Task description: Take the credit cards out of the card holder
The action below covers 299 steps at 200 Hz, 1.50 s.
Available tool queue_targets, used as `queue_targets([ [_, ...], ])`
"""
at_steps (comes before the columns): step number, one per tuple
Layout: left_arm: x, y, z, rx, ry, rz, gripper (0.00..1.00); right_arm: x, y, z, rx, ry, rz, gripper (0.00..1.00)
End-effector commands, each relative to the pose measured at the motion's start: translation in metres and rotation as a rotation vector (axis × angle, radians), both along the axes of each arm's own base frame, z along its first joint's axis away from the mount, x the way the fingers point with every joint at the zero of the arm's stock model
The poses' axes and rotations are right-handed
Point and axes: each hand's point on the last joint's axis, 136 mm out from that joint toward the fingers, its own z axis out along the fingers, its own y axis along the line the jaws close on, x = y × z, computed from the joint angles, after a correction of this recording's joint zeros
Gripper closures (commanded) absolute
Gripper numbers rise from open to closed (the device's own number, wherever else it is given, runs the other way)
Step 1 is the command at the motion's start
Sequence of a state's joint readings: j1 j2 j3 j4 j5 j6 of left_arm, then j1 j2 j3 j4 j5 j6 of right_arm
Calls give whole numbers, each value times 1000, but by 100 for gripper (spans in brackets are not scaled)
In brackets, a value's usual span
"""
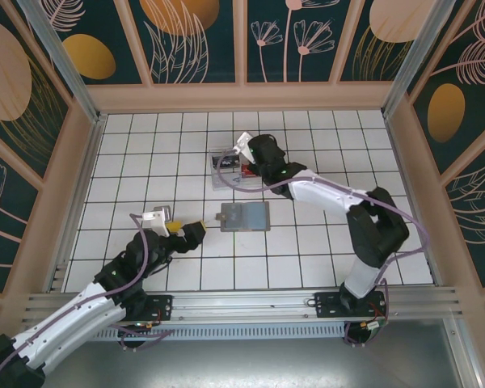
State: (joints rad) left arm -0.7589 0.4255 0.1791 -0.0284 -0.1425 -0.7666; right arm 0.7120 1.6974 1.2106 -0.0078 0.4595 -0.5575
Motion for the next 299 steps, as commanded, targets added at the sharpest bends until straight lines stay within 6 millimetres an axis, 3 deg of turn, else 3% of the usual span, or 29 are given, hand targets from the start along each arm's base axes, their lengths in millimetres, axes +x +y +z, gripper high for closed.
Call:
queue_targets([
  [1, 4, -2, -1, 5, 8, 4, 1, -18, -6, 30, 355, 76, -128, 65],
  [20, 7, -6, -3, 5, 35, 7, 1, -42, -4, 30, 541, 160, -141, 65],
  [49, 9, -20, -2, -17, 68, -31, 1, -73, -13, 13, 720, 288, -190, 65],
  [95, 19, -38, -4, -39, 128, -50, 12, -121, -20, -47, 875, 488, -222, 69],
  [130, 27, -58, -10, -53, 178, -81, 23, -146, -21, -94, 960, 622, -239, 70],
  [165, 34, -78, -21, -62, 234, -118, 36, -157, -25, -130, 956, 707, -277, 77],
  [199, 41, -93, -32, -40, 270, -135, 38, -159, -23, -146, 996, 773, -265, 78],
  [263, 50, -115, -52, 14, 322, -153, 44, -159, -22, -163, 976, 826, -275, 81],
  [299, 55, -115, -67, 64, 353, -134, 46, -159, -20, -169, 964, 849, -286, 82],
])
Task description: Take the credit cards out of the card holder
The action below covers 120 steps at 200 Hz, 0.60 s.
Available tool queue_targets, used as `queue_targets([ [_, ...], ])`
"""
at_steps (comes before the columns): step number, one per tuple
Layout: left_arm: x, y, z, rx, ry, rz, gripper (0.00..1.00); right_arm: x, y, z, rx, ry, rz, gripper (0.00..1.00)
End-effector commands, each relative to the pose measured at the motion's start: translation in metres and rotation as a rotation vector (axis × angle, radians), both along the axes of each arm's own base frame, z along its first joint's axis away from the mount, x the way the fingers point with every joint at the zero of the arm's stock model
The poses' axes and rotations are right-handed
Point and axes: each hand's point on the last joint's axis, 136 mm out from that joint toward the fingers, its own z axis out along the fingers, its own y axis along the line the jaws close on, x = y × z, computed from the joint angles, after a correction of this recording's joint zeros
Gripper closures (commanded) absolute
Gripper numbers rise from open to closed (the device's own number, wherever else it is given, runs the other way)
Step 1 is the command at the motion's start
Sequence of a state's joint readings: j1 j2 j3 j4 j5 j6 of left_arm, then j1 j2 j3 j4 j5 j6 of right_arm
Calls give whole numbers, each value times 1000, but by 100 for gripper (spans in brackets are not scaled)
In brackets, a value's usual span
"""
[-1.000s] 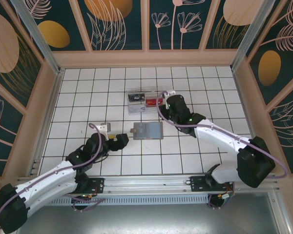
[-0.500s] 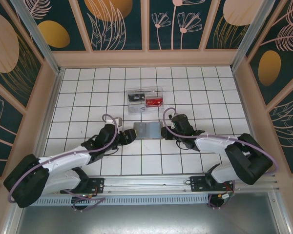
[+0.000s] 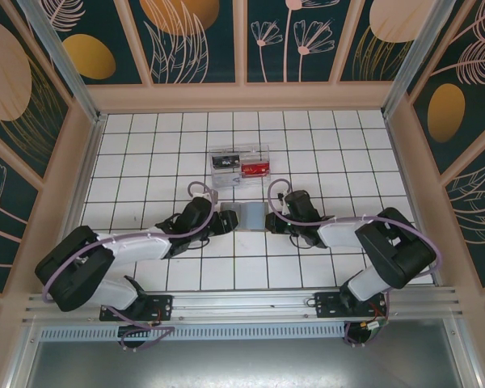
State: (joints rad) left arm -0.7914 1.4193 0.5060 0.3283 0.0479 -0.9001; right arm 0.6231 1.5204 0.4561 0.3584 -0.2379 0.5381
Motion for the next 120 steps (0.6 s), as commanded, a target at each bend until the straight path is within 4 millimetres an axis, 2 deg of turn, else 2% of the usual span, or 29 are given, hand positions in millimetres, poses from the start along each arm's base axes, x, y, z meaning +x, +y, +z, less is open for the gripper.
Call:
queue_targets([
  [1, 7, -7, 2, 5, -9, -2, 46, 2, 6, -1, 21, 17, 10, 82],
  [41, 12, 6, -11, 90, 6, 59, 47, 2, 6, -1, 21, 20, 11, 82],
  [120, 12, 5, -33, 137, 64, 61, 48, 2, 8, -4, 20, 30, 21, 83],
])
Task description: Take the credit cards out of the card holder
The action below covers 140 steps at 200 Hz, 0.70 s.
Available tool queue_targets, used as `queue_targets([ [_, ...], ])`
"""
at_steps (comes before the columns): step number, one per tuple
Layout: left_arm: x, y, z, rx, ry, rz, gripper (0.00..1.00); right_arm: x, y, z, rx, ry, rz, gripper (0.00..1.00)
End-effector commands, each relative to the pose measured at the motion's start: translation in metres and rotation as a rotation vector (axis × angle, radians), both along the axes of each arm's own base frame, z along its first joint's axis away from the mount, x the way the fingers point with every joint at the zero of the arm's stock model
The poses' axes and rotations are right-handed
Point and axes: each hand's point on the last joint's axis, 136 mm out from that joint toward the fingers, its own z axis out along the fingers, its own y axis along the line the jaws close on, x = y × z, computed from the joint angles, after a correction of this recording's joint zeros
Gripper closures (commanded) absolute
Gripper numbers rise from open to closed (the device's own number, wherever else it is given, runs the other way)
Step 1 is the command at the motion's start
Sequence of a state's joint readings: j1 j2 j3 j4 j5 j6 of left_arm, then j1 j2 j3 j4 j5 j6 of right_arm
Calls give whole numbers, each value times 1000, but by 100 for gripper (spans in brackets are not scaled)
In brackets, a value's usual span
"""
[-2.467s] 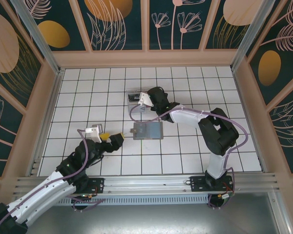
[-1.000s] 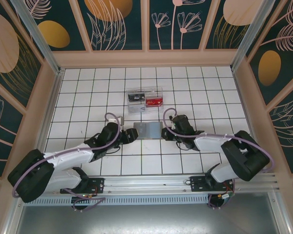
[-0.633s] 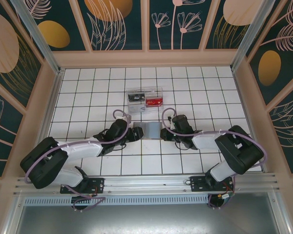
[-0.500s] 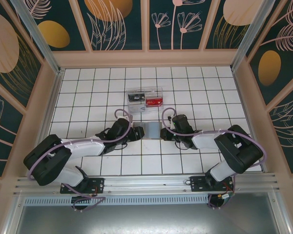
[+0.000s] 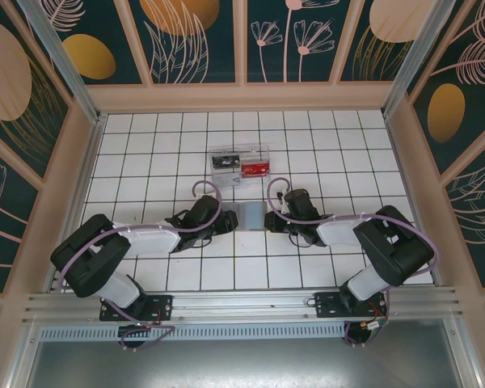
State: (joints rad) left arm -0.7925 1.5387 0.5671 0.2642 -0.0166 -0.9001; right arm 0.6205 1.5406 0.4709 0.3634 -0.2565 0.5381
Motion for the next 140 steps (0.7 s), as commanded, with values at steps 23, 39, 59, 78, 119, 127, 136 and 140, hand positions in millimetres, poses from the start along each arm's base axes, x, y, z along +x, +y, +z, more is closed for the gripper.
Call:
queue_targets([
  [23, 3, -5, -3, 11, 15, 3, 48, 0, 5, -4, 8, 26, 13, 83],
  [39, 3, -6, 0, 3, 11, -1, 47, 0, 5, -4, 9, 25, 15, 83],
  [59, 1, -13, 5, -39, 4, -30, 42, 0, 6, -5, 9, 27, 17, 83],
  [78, -1, -22, 10, -88, -1, -61, 38, 0, 6, -5, 9, 27, 17, 83],
  [119, -1, -33, 13, -121, 3, -92, 35, 1, 6, -6, 5, 29, 17, 82],
  [127, -1, -35, 14, -125, 1, -96, 35, 0, 6, -6, 4, 32, 18, 82],
  [136, -1, -38, 15, -131, 0, -101, 35, 1, 6, -7, 4, 32, 17, 82],
  [140, 0, -38, 17, -131, -2, -101, 35, 1, 6, -6, 5, 31, 18, 82],
])
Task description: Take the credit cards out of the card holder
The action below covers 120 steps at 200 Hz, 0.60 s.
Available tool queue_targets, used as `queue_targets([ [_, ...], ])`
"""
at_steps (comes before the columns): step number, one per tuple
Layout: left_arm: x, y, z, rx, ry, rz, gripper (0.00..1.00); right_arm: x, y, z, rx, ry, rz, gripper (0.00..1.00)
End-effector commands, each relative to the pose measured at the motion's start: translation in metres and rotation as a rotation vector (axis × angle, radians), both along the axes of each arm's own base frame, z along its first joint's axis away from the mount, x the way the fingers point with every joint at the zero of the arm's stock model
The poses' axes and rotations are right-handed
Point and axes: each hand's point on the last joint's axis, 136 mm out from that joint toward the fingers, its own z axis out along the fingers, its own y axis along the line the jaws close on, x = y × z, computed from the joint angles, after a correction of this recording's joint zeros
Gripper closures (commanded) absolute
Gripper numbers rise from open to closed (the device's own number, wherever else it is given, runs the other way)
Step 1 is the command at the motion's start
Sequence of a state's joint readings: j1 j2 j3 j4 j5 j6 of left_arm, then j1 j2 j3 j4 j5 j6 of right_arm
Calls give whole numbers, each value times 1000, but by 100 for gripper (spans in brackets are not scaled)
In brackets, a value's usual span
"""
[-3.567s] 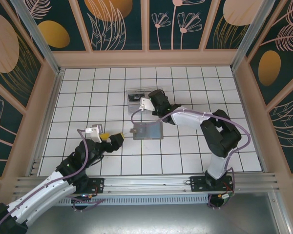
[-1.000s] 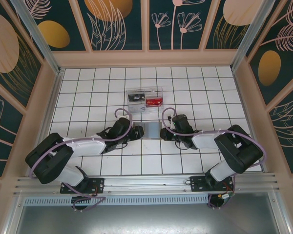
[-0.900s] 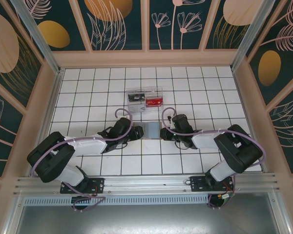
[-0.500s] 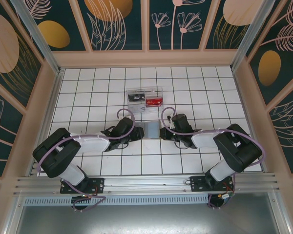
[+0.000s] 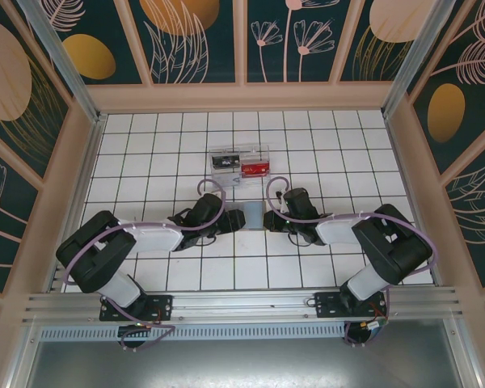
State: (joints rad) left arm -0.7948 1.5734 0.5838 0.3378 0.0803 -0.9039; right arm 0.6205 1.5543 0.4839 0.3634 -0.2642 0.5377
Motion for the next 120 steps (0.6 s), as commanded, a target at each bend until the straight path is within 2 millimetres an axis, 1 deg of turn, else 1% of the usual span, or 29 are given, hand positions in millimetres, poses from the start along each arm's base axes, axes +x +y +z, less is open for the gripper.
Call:
queue_targets([
  [1, 2, -15, 10, -43, -14, -31, 35, -1, 3, -6, 1, 27, 12, 82],
  [20, 5, -11, 16, -25, -32, -14, 35, -1, 3, -7, -3, 28, 11, 82],
  [41, 8, 3, 21, 23, -53, 36, 35, -1, 3, -8, -5, 30, 11, 82],
  [58, 10, 19, 17, 97, -57, 87, 35, -1, 3, -8, -5, 33, 10, 82],
  [70, 9, 26, 12, 123, -51, 105, 35, 0, 2, -8, -7, 32, 8, 82],
  [95, 7, 30, 4, 135, -34, 114, 35, -1, 2, -9, -9, 34, 9, 82],
  [120, 5, 27, -4, 142, -13, 103, 35, -1, 2, -9, -10, 34, 6, 82],
])
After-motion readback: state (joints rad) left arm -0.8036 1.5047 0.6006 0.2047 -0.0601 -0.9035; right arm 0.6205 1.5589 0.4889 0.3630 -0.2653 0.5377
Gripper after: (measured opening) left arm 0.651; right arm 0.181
